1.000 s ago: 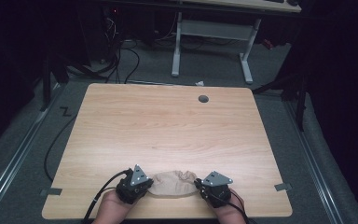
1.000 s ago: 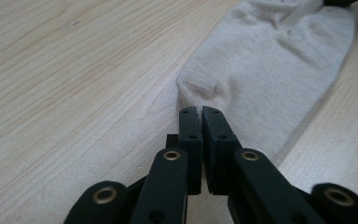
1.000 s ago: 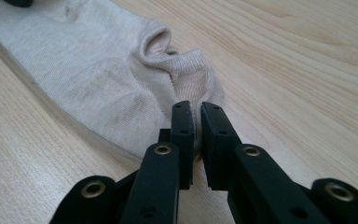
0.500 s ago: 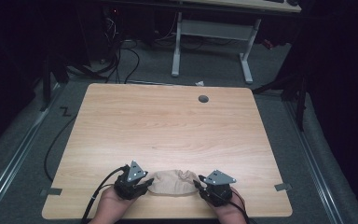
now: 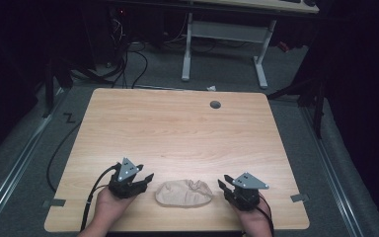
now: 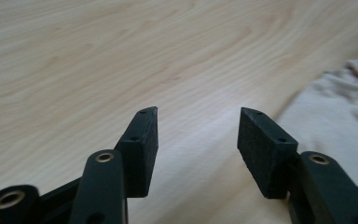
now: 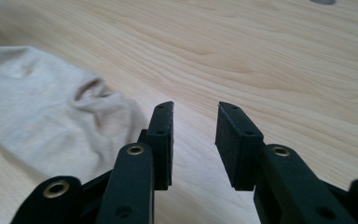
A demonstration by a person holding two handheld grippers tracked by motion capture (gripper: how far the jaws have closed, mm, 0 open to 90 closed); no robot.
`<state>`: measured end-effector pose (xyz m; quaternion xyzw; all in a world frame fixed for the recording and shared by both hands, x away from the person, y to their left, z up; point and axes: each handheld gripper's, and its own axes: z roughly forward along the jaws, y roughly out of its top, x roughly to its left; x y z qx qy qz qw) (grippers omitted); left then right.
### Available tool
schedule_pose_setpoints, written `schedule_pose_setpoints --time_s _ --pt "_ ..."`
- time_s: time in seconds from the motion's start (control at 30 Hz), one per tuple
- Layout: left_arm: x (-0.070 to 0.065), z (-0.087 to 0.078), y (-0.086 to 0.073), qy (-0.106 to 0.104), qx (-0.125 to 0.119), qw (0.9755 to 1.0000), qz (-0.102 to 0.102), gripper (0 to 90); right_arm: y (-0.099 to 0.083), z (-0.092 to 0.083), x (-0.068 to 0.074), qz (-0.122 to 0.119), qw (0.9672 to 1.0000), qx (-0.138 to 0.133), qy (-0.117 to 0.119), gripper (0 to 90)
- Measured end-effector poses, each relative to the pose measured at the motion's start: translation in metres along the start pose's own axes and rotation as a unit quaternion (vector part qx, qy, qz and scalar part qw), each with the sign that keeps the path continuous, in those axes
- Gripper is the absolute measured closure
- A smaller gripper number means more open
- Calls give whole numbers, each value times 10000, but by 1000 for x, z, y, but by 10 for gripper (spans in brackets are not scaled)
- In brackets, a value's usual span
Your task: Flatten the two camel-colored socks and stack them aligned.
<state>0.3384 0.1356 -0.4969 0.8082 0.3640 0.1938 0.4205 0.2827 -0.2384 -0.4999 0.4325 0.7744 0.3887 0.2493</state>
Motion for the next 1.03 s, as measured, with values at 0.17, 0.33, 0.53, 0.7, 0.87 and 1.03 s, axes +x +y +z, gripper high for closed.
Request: schedule_pose_setpoints --time_s 0.17,0.33,0.53,0.7,0.87,1.03 --pt "33 4 -1 440 23 9990 -93 478 -4 1 -24 207 9992 39 -331 699" --pt "76 2 -8 821 155 9954 -478 474 -6 13 -51 504 9964 146 -663 697" --pt "102 -5 -26 912 321 9908 -944 479 0 32 -81 670 9925 224 -996 669" --pt "91 -7 -24 744 268 9930 -877 477 -5 30 -76 631 9928 246 -993 659" --pt "71 -6 -21 618 266 9955 -670 476 -9 23 -74 557 9935 213 -966 653" --pt "53 -7 -15 469 223 9975 -482 476 -11 19 -73 542 9938 203 -945 652"
